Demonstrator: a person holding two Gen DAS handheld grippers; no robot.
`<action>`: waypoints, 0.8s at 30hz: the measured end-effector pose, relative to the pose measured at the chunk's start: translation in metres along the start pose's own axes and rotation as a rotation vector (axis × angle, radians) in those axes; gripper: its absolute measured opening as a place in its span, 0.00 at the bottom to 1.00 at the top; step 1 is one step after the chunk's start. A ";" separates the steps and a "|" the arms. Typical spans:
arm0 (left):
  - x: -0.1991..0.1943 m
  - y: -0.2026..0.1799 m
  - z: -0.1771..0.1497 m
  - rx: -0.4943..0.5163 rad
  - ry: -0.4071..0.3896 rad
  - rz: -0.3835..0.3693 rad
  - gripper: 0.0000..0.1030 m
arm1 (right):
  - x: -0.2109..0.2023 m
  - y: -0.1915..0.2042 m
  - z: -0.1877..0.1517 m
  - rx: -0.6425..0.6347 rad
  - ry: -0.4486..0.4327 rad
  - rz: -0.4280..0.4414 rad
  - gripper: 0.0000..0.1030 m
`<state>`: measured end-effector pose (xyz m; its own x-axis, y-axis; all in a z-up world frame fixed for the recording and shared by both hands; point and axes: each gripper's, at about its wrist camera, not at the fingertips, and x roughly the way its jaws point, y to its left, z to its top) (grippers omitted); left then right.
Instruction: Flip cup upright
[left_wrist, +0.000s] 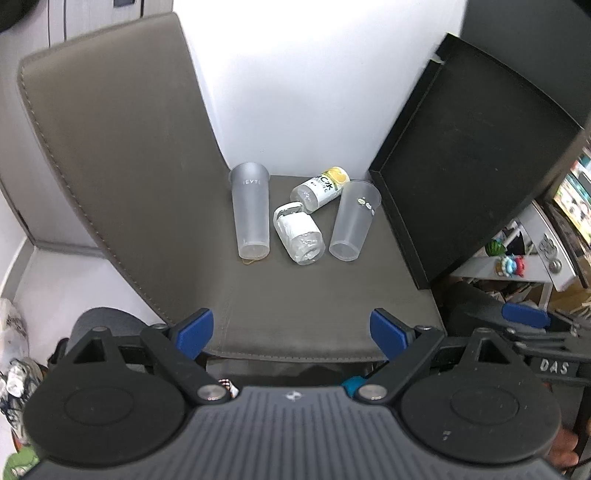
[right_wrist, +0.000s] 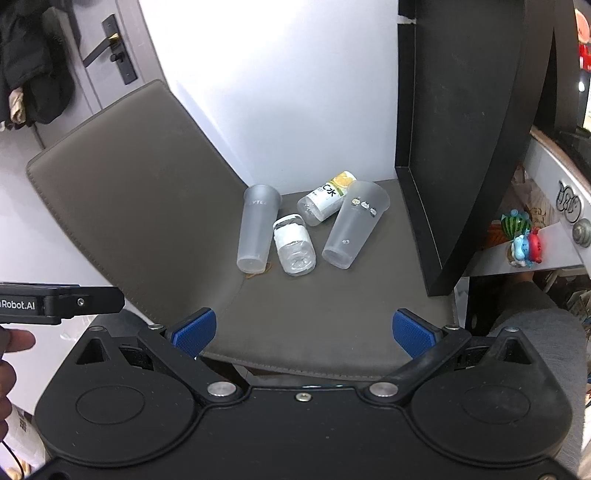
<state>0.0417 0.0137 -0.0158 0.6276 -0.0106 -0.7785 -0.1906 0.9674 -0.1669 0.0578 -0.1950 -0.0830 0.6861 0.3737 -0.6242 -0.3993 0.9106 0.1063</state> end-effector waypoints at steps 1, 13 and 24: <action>0.005 0.001 0.003 -0.007 0.010 -0.006 0.88 | 0.003 -0.001 0.001 0.006 0.000 0.011 1.00; 0.052 0.018 0.033 -0.039 0.066 -0.027 0.88 | 0.033 -0.011 0.014 0.040 -0.033 0.019 1.00; 0.089 0.020 0.064 -0.016 0.104 -0.045 0.88 | 0.059 -0.029 0.033 0.108 -0.032 0.001 1.00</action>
<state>0.1417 0.0479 -0.0496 0.5543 -0.0810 -0.8284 -0.1767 0.9611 -0.2123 0.1296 -0.1940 -0.0972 0.7055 0.3785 -0.5991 -0.3334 0.9233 0.1907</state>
